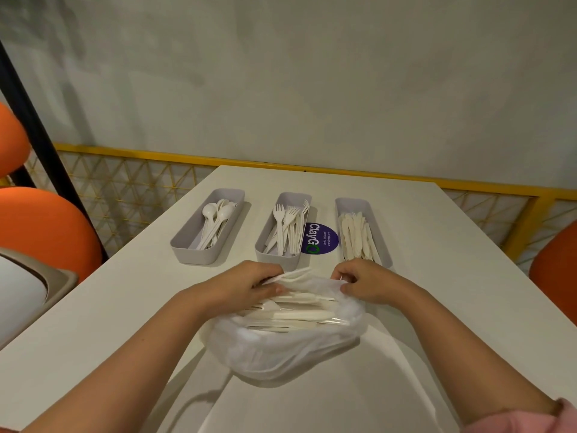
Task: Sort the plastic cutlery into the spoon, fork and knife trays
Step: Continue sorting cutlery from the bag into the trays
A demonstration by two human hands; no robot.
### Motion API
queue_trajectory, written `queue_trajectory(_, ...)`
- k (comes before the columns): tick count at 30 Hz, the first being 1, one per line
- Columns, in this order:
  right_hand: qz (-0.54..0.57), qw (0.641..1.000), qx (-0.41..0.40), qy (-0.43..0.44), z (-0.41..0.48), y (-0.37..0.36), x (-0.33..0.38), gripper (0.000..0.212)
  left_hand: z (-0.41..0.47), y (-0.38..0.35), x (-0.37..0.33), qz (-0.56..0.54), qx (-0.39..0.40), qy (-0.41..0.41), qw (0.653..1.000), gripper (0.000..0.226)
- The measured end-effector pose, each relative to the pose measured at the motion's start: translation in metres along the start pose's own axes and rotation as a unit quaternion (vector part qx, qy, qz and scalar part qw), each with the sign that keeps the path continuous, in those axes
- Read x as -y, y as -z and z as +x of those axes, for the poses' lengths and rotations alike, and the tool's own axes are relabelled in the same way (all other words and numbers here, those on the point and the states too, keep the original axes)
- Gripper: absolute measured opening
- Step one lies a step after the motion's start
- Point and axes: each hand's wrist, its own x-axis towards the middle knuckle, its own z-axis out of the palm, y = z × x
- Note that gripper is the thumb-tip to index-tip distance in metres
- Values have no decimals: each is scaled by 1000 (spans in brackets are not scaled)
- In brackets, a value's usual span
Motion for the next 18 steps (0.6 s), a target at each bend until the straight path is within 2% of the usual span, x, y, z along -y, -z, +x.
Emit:
queue_trajectory(3, -6, 1000, 3, 3, 1, -1, 1, 21, 1, -6, 2, 52, 58, -5, 997, 26)
queue_trajectory(8, -12, 1000, -1, -2, 2, -4, 3, 23, 0, -10, 2, -13, 65, 13, 998, 42)
queue_trajectory(10, -16, 1000, 1, -4, 3, -4, 3, 24, -1, -10, 1, -5, 73, 5, 997, 47)
queue_trajectory(15, -28, 1000, 7, -5, 0, -5, 6, 24, -4, -9, -4, -5, 57, 6, 998, 26)
queue_trajectory(18, -41, 999, 30, 1, -3, -5, 9, 23, -4, -8, -6, 13, 49, 21, 998, 22)
